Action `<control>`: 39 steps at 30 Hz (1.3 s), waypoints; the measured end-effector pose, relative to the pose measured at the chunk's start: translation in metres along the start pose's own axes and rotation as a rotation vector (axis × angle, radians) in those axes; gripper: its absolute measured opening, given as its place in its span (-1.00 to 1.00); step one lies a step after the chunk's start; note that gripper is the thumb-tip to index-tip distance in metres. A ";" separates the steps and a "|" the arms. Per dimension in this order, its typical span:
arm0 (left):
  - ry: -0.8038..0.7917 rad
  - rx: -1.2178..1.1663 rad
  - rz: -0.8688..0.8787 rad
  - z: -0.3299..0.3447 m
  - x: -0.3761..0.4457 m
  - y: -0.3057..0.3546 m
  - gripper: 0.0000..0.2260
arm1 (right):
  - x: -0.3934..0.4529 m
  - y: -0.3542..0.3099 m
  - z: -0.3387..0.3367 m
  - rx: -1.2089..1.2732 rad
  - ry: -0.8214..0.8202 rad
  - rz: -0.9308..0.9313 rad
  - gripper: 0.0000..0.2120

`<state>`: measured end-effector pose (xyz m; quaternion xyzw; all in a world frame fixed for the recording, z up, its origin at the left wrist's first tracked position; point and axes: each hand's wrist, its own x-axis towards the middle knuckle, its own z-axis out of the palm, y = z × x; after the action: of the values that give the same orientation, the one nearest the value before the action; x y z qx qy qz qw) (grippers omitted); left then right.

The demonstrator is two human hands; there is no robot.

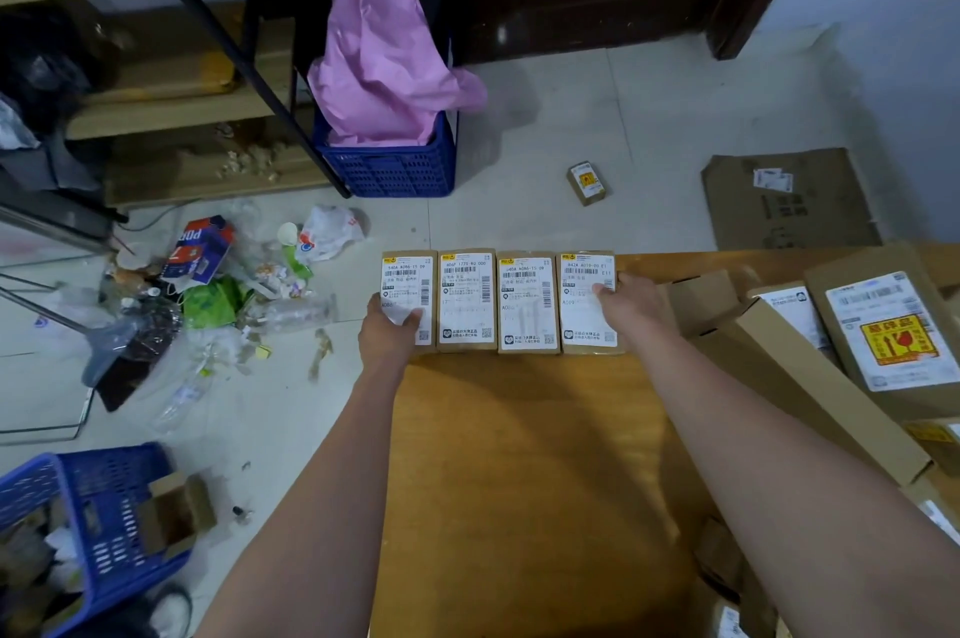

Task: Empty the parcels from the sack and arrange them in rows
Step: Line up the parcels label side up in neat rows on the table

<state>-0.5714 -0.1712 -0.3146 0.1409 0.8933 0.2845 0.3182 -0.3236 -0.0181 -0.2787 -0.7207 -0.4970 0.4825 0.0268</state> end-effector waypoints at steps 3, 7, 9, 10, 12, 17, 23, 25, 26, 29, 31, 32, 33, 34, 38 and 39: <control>-0.008 0.016 0.003 -0.001 -0.001 0.000 -0.44 | 0.003 0.000 0.002 -0.010 0.010 0.016 -0.73; -0.043 0.006 -0.004 -0.003 -0.001 -0.002 -0.40 | 0.009 0.001 0.006 -0.032 0.015 0.021 -0.72; -0.077 -0.022 -0.015 -0.005 -0.002 0.001 -0.36 | 0.009 -0.001 0.009 -0.054 0.024 0.037 -0.69; -0.077 -0.024 -0.021 -0.006 -0.002 0.002 -0.34 | 0.009 -0.001 0.010 -0.056 0.041 0.045 -0.68; -0.016 -0.012 -0.032 -0.008 -0.004 0.006 -0.31 | 0.003 -0.005 0.010 -0.060 0.074 0.041 -0.68; 0.112 -0.014 0.070 -0.016 -0.027 0.024 -0.52 | -0.019 -0.013 0.008 -0.101 0.109 -0.088 -0.67; 0.021 -0.128 0.123 -0.009 -0.078 0.045 -0.74 | -0.047 -0.006 -0.009 -0.166 0.056 -0.220 -0.69; -0.059 -0.127 0.127 -0.001 -0.099 0.050 -0.74 | -0.069 -0.004 -0.020 -0.184 0.014 -0.235 -0.79; -0.100 -0.126 0.131 0.003 -0.110 0.052 -0.75 | -0.077 -0.001 -0.025 -0.202 -0.006 -0.239 -0.84; -0.244 -0.111 0.140 0.016 -0.142 0.058 -0.75 | -0.099 0.012 -0.040 -0.280 -0.059 -0.219 -0.85; -0.409 -0.093 0.125 0.026 -0.163 0.061 -0.74 | -0.112 0.025 -0.050 -0.304 -0.091 -0.224 -0.88; -0.486 -0.078 0.121 0.030 -0.174 0.062 -0.75 | -0.117 0.031 -0.055 -0.329 -0.106 -0.227 -0.83; -0.548 -0.057 0.121 0.035 -0.184 0.063 -0.75 | -0.123 0.038 -0.062 -0.354 -0.117 -0.229 -0.77; -0.598 -0.033 0.126 0.040 -0.195 0.064 -0.75 | -0.130 0.043 -0.069 -0.374 -0.127 -0.224 -0.72; -0.706 0.050 0.142 0.061 -0.232 0.064 -0.72 | -0.151 0.070 -0.103 -0.432 -0.174 -0.204 -0.69; -0.730 0.066 0.139 0.067 -0.242 0.064 -0.71 | -0.155 0.080 -0.113 -0.428 -0.162 -0.197 -0.69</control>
<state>-0.3401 -0.1963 -0.2010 0.3035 0.7181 0.2073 0.5910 -0.1929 -0.1233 -0.1561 -0.6168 -0.6563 0.4177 -0.1194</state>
